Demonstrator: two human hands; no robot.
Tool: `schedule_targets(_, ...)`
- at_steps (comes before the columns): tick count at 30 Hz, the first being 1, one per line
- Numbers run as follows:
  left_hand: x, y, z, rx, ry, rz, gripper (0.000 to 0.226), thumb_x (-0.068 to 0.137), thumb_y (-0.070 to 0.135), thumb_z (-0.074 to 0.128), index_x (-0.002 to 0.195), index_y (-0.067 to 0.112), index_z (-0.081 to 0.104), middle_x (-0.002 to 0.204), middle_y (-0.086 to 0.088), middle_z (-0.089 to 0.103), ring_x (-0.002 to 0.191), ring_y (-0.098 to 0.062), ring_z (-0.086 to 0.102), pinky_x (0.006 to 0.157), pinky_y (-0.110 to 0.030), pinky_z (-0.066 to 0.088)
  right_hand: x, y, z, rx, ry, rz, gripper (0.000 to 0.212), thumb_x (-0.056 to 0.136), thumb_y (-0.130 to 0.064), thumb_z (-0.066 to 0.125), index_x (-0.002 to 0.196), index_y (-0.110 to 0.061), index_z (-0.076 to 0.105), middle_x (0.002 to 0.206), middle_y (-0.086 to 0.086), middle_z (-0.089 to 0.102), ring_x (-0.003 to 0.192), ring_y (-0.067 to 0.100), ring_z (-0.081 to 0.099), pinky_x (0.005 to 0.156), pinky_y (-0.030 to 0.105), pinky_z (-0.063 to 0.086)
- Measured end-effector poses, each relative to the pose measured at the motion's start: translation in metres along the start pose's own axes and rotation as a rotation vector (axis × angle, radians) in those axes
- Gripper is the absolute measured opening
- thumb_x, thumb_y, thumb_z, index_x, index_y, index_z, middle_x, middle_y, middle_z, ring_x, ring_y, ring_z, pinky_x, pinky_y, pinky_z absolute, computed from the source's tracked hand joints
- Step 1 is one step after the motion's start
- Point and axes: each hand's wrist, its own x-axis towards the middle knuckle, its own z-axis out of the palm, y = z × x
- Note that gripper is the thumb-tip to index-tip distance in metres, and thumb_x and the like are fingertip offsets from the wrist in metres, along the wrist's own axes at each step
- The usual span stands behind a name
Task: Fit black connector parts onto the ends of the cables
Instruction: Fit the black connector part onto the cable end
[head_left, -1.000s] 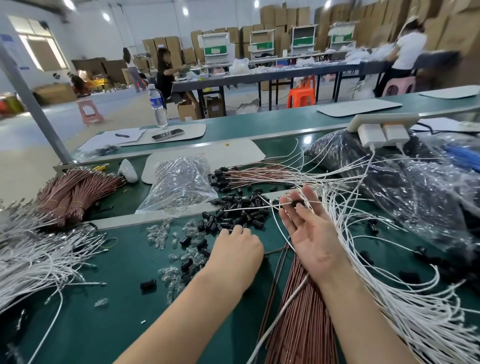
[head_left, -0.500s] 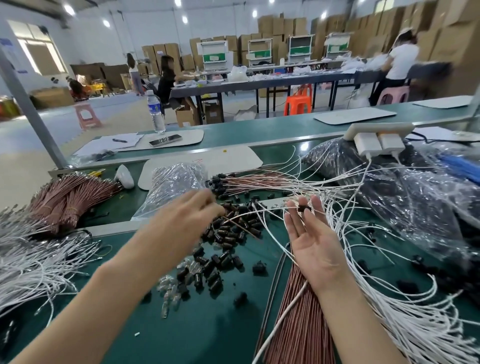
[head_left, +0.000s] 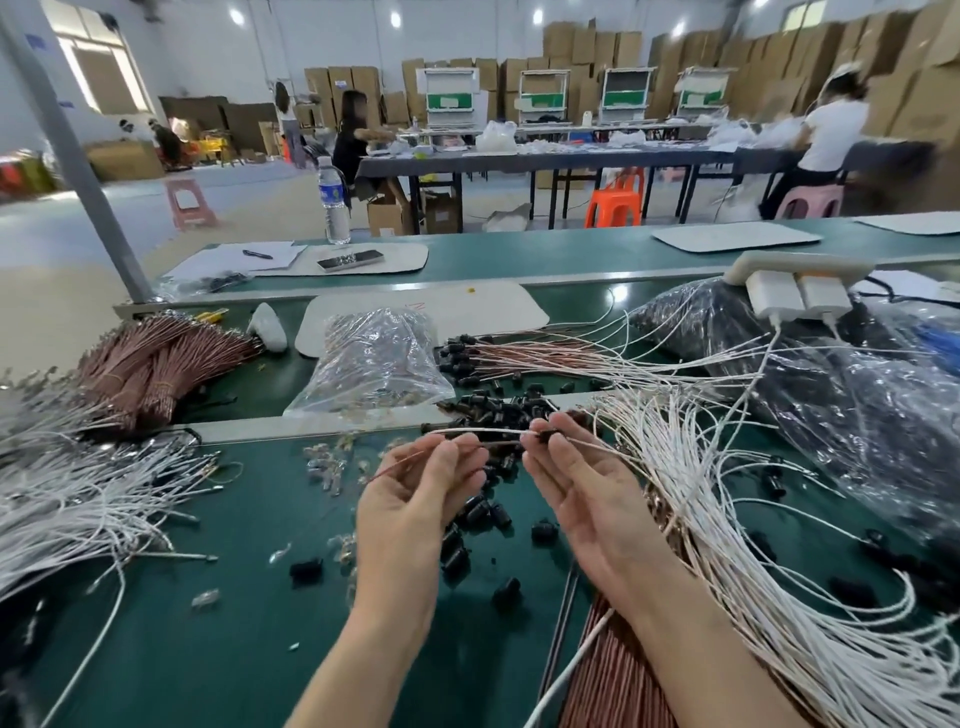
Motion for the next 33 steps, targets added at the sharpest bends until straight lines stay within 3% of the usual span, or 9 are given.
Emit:
schedule_targets(6,-0.005,-0.008,-0.005,0.052,0.009,0.067,0.019,0.083,0.024,0.072,0.098,0.011,0.071,0.101,-0.013,0.078,0.096,-0.028,0.075,0.076,-0.025,0.060,-0.001,0.009,0.008,-0.103,-0.003,-0.023,0.021,0.080,-0.011,0.066,0.092,-0.012,0.082,0.103,0.013,0.076,0.092,0.020,0.075,0.083,0.026,0.060)
schedule_targets(10,-0.004,-0.009,-0.009,0.107,0.023,0.134,0.004,0.086,0.024,0.071,0.089,0.024,0.074,0.099,-0.010,0.078,0.093,-0.027,0.076,0.076,-0.027,0.061,0.000,0.009,0.007,-0.084,0.023,-0.014,0.020,0.081,-0.012,0.065,0.092,-0.012,0.082,0.102,0.013,0.076,0.093,0.020,0.075,0.081,0.025,0.059)
schedule_targets(17,-0.005,-0.012,-0.010,0.184,0.043,0.187,0.007,0.088,0.022,0.070,0.093,0.018,0.070,0.095,-0.008,0.078,0.086,-0.027,0.076,0.071,-0.025,0.060,-0.001,0.004,0.001,-0.034,0.049,0.017,0.020,0.081,-0.014,0.068,0.095,-0.012,0.082,0.098,0.012,0.077,0.090,0.019,0.075,0.079,0.025,0.060)
schedule_targets(22,-0.005,-0.010,-0.012,0.214,0.035,0.212,0.004,0.087,0.024,0.070,0.088,0.028,0.072,0.092,-0.006,0.078,0.082,-0.025,0.076,0.070,-0.026,0.060,-0.002,0.003,0.002,-0.003,0.049,0.030,0.020,0.081,-0.011,0.067,0.095,-0.011,0.082,0.100,0.013,0.076,0.093,0.021,0.075,0.080,0.026,0.060)
schedule_targets(30,-0.004,-0.014,-0.010,0.191,0.004,0.160,0.014,0.090,0.019,0.068,0.099,0.009,0.066,0.099,-0.007,0.078,0.083,-0.027,0.076,0.068,-0.025,0.060,-0.003,0.008,0.006,-0.042,-0.002,0.033,0.020,0.078,-0.010,0.069,0.093,-0.014,0.082,0.101,0.014,0.077,0.095,0.023,0.075,0.081,0.027,0.060)
schedule_targets(33,-0.003,-0.012,-0.012,0.105,0.029,0.097,0.019,0.087,0.023,0.068,0.099,0.009,0.066,0.100,-0.009,0.078,0.082,-0.025,0.076,0.068,-0.026,0.060,-0.002,0.009,0.006,-0.070,-0.011,0.028,0.023,0.077,-0.008,0.070,0.095,-0.016,0.082,0.106,0.014,0.076,0.097,0.025,0.075,0.081,0.028,0.061)
